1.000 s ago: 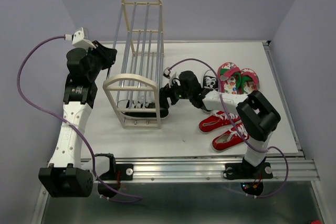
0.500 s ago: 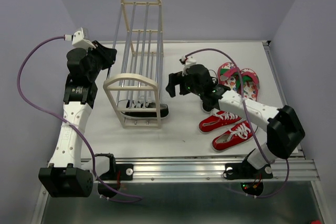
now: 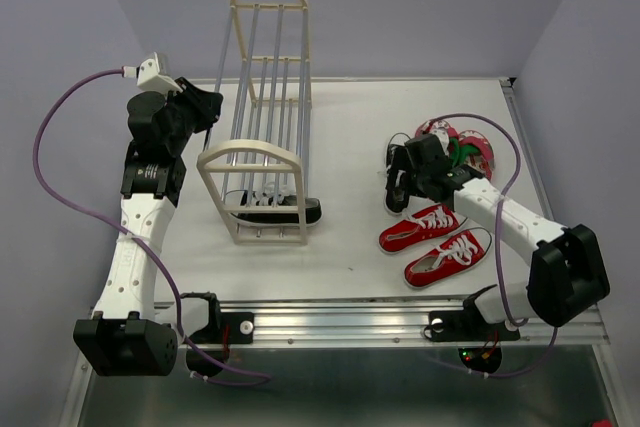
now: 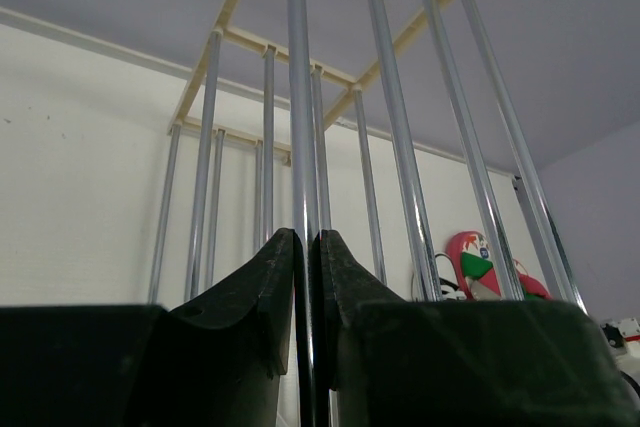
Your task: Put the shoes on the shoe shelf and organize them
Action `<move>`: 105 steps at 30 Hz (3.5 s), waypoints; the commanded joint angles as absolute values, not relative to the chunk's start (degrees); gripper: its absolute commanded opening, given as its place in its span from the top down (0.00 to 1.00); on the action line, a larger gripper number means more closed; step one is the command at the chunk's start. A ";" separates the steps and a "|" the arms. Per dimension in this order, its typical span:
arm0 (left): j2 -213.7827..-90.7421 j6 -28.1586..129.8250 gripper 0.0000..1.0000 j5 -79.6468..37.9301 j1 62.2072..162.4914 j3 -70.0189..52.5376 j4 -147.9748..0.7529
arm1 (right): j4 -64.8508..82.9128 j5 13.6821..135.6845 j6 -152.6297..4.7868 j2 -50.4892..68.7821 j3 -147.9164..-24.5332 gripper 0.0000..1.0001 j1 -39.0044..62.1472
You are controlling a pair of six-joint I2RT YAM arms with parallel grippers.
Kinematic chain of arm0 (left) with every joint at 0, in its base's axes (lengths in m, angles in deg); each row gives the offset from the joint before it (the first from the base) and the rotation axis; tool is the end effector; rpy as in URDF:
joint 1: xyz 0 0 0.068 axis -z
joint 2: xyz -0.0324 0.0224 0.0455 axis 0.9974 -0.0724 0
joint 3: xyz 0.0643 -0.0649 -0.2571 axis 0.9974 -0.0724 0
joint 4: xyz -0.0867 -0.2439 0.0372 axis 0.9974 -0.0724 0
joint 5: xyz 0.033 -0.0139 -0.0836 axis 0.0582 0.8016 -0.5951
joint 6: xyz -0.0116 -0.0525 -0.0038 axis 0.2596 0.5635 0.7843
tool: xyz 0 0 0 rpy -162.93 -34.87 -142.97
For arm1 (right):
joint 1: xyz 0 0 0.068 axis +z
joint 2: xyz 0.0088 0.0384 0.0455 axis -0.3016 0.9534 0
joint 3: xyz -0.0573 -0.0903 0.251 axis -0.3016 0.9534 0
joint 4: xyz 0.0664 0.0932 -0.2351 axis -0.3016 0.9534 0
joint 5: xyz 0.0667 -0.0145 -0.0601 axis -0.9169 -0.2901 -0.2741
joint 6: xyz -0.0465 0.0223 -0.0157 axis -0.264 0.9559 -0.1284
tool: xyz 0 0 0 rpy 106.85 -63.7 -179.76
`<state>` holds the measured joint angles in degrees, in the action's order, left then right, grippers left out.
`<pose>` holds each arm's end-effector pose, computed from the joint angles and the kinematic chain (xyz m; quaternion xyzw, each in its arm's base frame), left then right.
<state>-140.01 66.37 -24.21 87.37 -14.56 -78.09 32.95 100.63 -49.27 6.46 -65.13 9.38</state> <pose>0.2507 -0.0138 0.4242 -0.0845 0.6970 -0.2441 0.6689 0.2608 0.1200 0.2474 0.0929 0.9199 0.0414 0.3788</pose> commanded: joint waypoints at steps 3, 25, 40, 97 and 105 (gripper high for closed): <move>-140.66 64.57 0.82 -22.26 87.96 -16.66 -77.74 | 34.89 103.94 -45.85 9.79 -65.87 0.00 8.55; -141.81 64.30 0.82 -22.09 88.05 -16.22 -77.91 | 31.11 102.28 -46.46 6.55 -63.50 0.00 5.21; -141.72 64.21 0.82 -21.83 87.96 -16.13 -78.18 | 25.84 93.93 -48.66 16.31 -62.62 0.43 4.68; -143.48 63.25 0.82 -24.46 87.96 -16.84 -76.15 | 2.65 48.49 -96.30 34.76 -88.37 0.98 9.69; -144.36 63.34 0.83 -24.99 87.96 -16.75 -76.15 | 3.43 49.54 -98.58 38.01 -92.24 0.95 13.12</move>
<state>-141.78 66.80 -24.89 87.63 -14.45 -75.73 10.54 52.13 -98.63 38.85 -87.63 11.26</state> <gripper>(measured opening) 0.254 0.057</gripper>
